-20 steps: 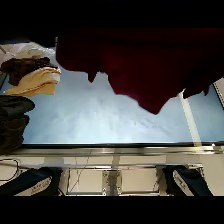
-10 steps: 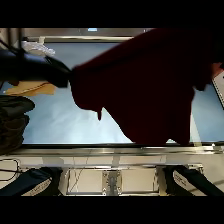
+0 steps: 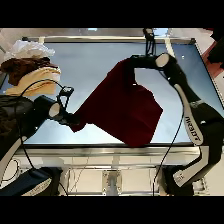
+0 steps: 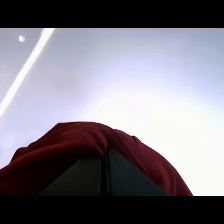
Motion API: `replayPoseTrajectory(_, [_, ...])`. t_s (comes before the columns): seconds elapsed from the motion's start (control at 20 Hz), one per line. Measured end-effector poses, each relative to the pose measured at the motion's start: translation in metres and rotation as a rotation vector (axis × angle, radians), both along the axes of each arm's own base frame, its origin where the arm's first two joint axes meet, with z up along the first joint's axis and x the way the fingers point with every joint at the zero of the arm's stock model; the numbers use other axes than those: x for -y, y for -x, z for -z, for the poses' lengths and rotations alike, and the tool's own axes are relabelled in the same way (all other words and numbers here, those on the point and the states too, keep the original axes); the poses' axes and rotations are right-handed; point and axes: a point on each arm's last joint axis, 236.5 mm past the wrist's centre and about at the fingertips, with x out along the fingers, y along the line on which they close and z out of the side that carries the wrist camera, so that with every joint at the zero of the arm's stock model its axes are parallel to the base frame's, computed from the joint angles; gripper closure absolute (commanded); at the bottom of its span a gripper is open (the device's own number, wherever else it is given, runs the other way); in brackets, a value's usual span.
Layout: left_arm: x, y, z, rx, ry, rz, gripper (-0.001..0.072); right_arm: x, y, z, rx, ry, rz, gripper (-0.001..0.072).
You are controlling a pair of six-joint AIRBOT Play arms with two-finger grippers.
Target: Fold the shirts.
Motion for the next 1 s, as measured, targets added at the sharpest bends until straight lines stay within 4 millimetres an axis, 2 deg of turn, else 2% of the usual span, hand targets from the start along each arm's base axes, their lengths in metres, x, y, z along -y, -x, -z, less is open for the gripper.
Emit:
replayPoseTrajectory(0.05, [-0.004,-0.002,0.004,0.014,-0.014,-0.01,0.0677,-0.009,-0.008,0.001,0.041,-0.005,0.012,0.0304])
replayPoseTrajectory(0.1, [-0.01,-0.001,0.008,0.01,-0.037,-0.018,0.0509,-0.011,-0.018,-0.008,0.107,-0.006,0.038,0.0212])
replayPoseTrajectory(0.15, [-0.009,-0.008,0.008,0.041,-0.028,-0.028,0.0207,-0.014,-0.02,-0.013,0.132,-0.007,0.043,0.0209])
replayPoseTrajectory(0.2, [-0.004,-0.017,0.006,0.081,-0.01,-0.026,-0.0005,-0.017,-0.019,-0.015,0.143,-0.003,0.04,0.0209])
replayPoseTrajectory(0.3, [-0.004,-0.027,0.001,0.127,-0.006,-0.033,0.0012,-0.012,-0.011,-0.029,0.15,0.034,0.02,0.0211])
replayPoseTrajectory(0.35, [-0.004,-0.037,-0.006,0.164,-0.004,-0.031,0.0012,0.001,-0.007,-0.036,0.152,0.074,0.02,0.0211])
replayPoseTrajectory(0.45, [-0.01,-0.055,-0.023,0.236,-0.019,-0.033,0.0012,0.038,0.012,-0.033,0.059,0.188,0.021,0.0212])
replayPoseTrajectory(0.5, [-0.014,-0.064,-0.032,0.267,-0.027,-0.04,0.0013,0.062,0.027,-0.03,-0.012,0.247,0.034,0.0213])
replayPoseTrajectory(0.55, [-0.02,-0.072,-0.041,0.299,-0.037,-0.046,0.0013,0.087,0.043,-0.022,-0.097,0.296,0.048,0.0213])
replayPoseTrajectory(0.65, [-0.033,-0.083,-0.054,0.339,-0.063,-0.053,0.0013,0.146,0.083,-0.003,-0.29,0.38,0.098,0.0289])
replayPoseTrajectory(0.7, [-0.039,-0.087,-0.058,0.35,-0.073,-0.061,0.0013,0.168,0.106,0.005,-0.383,0.382,0.122,0.0329])
replayPoseTrajectory(0.8, [-0.056,-0.092,-0.063,0.361,-0.096,-0.084,0.0014,0.192,0.153,0.028,-0.559,0.339,0.134,0.0328])
replayPoseTrajectory(0.9, [-0.071,-0.094,-0.065,0.362,-0.106,-0.111,0.0014,0.206,0.198,0.054,-0.709,0.285,0.146,0.0324])
replayPoseTrajectory(1.0, [-0.081,-0.094,-0.064,0.354,-0.103,-0.132,0.0014,0.205,0.241,0.084,-0.847,0.219,0.14,0.0323])
